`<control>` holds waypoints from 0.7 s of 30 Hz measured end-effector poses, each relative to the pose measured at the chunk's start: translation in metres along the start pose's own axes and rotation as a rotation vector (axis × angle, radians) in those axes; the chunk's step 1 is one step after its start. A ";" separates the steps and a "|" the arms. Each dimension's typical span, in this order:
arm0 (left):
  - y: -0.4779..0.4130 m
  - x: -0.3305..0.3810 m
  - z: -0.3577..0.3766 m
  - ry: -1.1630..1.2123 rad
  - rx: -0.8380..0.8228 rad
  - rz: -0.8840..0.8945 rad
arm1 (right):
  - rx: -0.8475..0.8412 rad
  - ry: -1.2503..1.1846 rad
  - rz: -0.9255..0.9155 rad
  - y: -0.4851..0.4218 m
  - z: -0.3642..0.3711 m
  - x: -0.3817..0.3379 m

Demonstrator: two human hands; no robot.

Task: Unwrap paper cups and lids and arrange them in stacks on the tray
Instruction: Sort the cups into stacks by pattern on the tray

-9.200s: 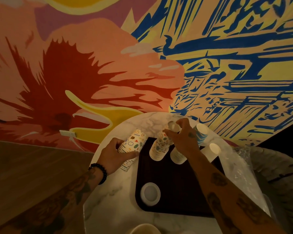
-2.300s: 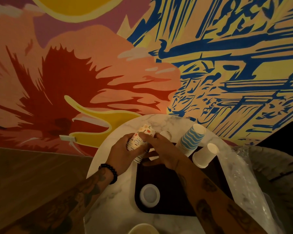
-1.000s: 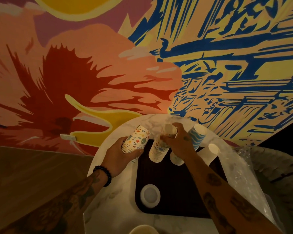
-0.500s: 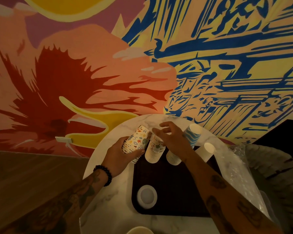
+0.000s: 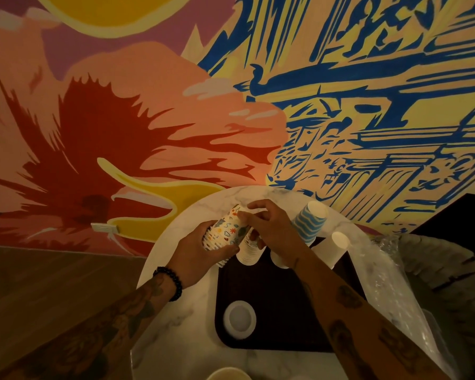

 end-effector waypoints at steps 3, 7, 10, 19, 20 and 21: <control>0.001 -0.004 -0.004 0.003 0.002 -0.009 | 0.088 -0.055 -0.004 -0.002 -0.017 -0.006; 0.001 -0.015 -0.013 0.027 0.044 -0.057 | 0.339 0.014 -0.066 -0.006 -0.057 -0.012; -0.001 -0.027 -0.021 0.105 0.091 -0.125 | 0.454 0.163 -0.119 -0.004 -0.069 -0.012; -0.003 -0.035 -0.027 0.224 0.157 -0.195 | 0.219 0.532 -0.038 -0.010 -0.022 0.033; -0.003 -0.034 -0.027 0.219 0.158 -0.189 | 0.185 0.563 -0.026 -0.010 -0.019 0.036; -0.003 -0.033 -0.027 0.213 0.154 -0.185 | 0.167 0.584 -0.015 -0.009 -0.018 0.039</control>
Point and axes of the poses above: each hand's wrist, its own y-axis away from the middle knuckle, its own z-axis out of the palm, x = y × z, the point moved 8 cm from there along -y, towards the middle knuckle, and after that the axes turned 14 degrees about y, right-handed, at the moved point
